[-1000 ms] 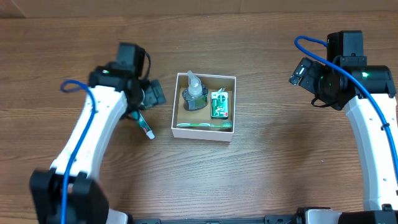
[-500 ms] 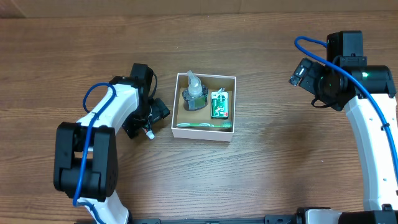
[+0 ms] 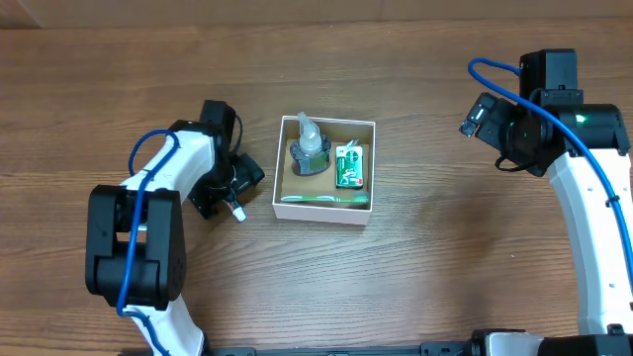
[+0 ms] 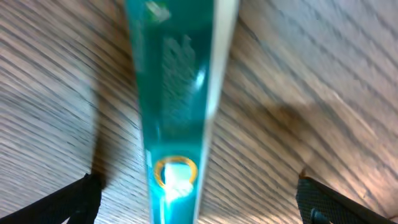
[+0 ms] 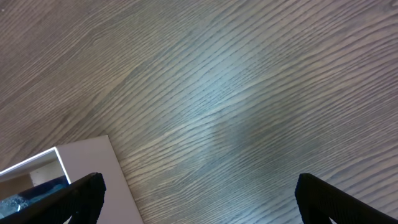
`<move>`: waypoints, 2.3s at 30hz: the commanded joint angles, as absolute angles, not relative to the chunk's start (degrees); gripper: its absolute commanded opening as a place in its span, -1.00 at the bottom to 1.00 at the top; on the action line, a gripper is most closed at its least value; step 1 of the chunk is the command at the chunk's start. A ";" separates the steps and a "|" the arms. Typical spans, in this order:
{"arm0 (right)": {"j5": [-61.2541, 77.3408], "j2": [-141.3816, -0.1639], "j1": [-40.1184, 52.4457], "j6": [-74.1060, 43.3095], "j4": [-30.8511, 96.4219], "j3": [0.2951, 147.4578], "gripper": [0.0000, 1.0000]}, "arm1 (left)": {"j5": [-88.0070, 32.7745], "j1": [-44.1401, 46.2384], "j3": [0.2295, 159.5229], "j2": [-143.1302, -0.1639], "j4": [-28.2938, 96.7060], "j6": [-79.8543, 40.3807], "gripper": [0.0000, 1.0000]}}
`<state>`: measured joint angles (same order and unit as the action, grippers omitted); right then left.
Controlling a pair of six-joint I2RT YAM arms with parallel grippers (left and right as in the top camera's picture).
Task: Pack container
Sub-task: 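Return the left gripper to the teal toothpaste tube and grasp it, then carry the toothpaste tube into the box and release it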
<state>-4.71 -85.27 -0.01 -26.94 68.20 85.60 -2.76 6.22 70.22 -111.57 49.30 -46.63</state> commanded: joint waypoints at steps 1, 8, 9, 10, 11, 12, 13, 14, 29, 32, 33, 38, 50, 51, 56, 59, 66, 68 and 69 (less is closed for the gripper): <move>-5.02 -83.77 -0.12 -26.72 68.05 85.84 1.00 | -3.68 3.16 69.34 -115.44 47.99 -46.85 0.98; -5.02 -83.77 -0.12 -26.70 68.07 85.84 1.00 | -3.57 3.01 69.34 -115.44 47.05 -46.70 0.29; -5.02 -83.77 -0.12 -26.65 68.10 85.84 1.00 | -3.44 3.01 69.34 -115.44 46.85 -46.70 0.15; -5.02 -83.77 -0.12 -26.55 68.10 85.84 1.00 | -3.44 3.01 69.34 -115.44 46.59 -46.70 -0.01; -5.02 -83.77 -0.12 -26.55 68.10 85.84 1.00 | -3.46 3.01 69.34 -115.44 46.39 -46.72 -0.24; -5.02 -83.77 -0.12 -26.55 68.10 85.84 1.00 | -3.44 3.01 69.36 -115.42 46.30 -46.72 -0.35; -5.02 -83.77 -0.12 -26.55 68.10 85.84 1.00 | -3.46 3.01 69.38 -115.42 46.19 -46.72 -0.49; -5.02 -83.77 -0.12 -26.55 68.10 85.84 1.00 | -3.44 3.01 69.38 -115.42 46.17 -46.72 -0.54; -5.02 -83.77 -0.12 -26.55 68.12 85.84 1.00 | -3.18 3.07 79.85 -115.35 53.25 -43.64 -0.92; -5.02 -83.77 -0.12 -26.52 68.12 85.84 1.00 | -0.67 3.51 86.76 -114.85 59.07 -41.41 -0.92; -5.02 -83.77 -0.12 -26.52 68.12 85.84 1.00 | 0.80 3.79 89.14 -114.41 60.80 -40.12 -0.92; -5.04 -83.77 -0.12 -26.52 68.07 85.84 1.00 | 8.62 6.94 101.80 -110.30 64.40 -29.54 -0.92; -5.04 -83.79 -0.12 -26.52 68.07 85.84 1.00 | -1.54 23.68 106.78 -101.51 66.89 17.17 -0.92; -5.06 -83.79 -0.12 -26.50 68.07 85.84 1.00 | -1.54 25.12 106.67 -101.69 67.77 19.07 -0.92; -5.06 -83.79 -0.12 -26.52 68.12 85.84 1.00 | -1.54 29.93 105.71 -103.96 69.60 24.60 -0.92; -5.37 -83.79 -0.14 -26.57 68.27 85.84 1.00 | -1.50 31.09 105.06 -106.78 69.60 25.76 -0.92; -5.48 -83.79 -0.14 -26.55 68.27 85.84 1.00 | -4.12 31.22 105.06 -112.88 69.89 25.74 -0.92; -5.48 -83.79 -0.14 -26.55 68.27 85.84 1.00 | -4.56 31.55 105.06 -114.52 70.89 25.71 -0.92; -5.50 -83.79 -0.14 -26.55 68.25 85.84 1.00 | -4.54 31.83 105.06 -114.98 71.22 25.74 -0.92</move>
